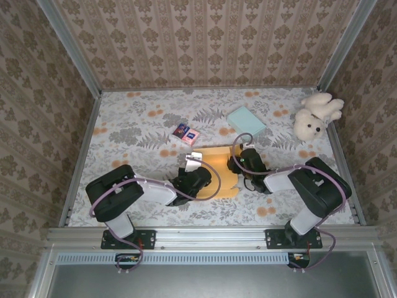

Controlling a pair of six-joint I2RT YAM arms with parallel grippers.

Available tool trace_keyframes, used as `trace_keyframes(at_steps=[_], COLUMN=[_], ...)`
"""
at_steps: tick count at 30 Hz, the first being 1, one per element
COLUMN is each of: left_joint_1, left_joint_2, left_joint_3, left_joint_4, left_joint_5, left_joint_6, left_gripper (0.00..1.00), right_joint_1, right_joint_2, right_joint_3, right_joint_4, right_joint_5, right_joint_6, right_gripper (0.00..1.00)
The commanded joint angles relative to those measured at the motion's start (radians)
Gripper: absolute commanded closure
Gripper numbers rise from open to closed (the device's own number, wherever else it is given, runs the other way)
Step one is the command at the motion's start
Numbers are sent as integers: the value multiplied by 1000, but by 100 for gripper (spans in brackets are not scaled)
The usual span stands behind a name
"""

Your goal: Fold the paper box

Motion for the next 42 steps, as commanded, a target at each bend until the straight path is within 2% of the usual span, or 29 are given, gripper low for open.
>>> trace_keyframes(at_steps=[1,6,11,17,22,34,38,42], left_joint_1=[-11,-11,-12,-15,-12,-6,-4,-2], left_joint_2=[2,11,17,17,14,21,16,7], left_joint_3=[12,18,22,22,17,2,-14,-39], left_joint_4=[-60,-60,-56,-59,-60,-25,4,45], left_joint_5=[-4,-6,0,-3,-15,-13,-16,-20], left_joint_6=[5,1,-3,-3,1,37,71,111], left_gripper=[100,100,100,100,100,100,100,100], right_joint_1=[8,62,100,111,113,140,145,146], right_joint_2=[-2,-36,13,124,87,-334,-524,-763], right_joint_3=[-21,-15,7,22,-5,-157,-185,-215], right_joint_4=[119,81,57,102,93,-176,-346,-528], right_joint_5=[-85,-76,-42,-48,-30,66,95,177], right_joint_6=[6,-18,-3,26,28,-38,-48,-62], right_gripper=[64,64,64,64,64,60,59,56])
